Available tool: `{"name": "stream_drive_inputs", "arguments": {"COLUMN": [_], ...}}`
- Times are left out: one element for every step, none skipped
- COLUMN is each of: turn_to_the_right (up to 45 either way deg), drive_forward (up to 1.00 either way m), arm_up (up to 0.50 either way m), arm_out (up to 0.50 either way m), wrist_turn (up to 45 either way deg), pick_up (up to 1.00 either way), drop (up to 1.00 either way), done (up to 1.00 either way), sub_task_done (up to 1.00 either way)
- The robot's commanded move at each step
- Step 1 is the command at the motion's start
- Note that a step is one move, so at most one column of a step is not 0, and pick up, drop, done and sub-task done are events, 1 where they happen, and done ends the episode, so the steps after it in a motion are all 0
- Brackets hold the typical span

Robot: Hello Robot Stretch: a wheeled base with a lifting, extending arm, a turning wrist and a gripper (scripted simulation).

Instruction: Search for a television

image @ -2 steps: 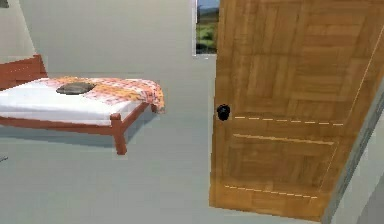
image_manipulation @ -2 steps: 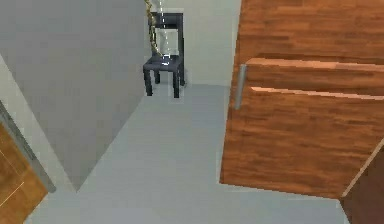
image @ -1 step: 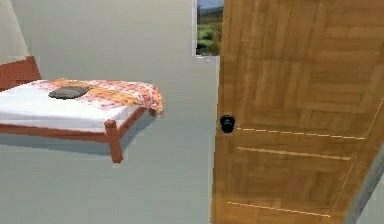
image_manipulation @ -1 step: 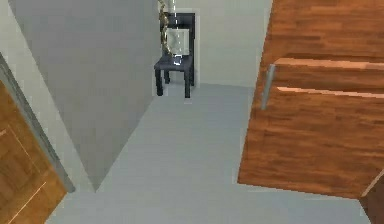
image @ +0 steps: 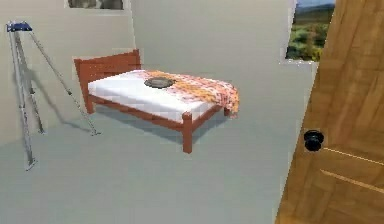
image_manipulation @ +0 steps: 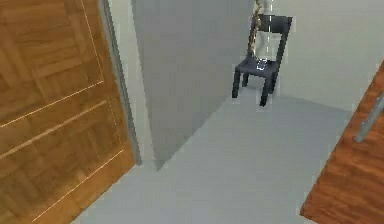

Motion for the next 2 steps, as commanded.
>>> {"name": "stream_drive_inputs", "arguments": {"turn_to_the_right": [0.0,-9.0], "drive_forward": [1.0,0.0], "arm_up": [0.0,0.0], "arm_out": [0.0,0.0], "wrist_turn": [0.0,0.0], "pick_up": [0.0,0.0], "drop": [0.0,0.0], "done": [0.0,0.0], "sub_task_done": [0.0,0.0]}}
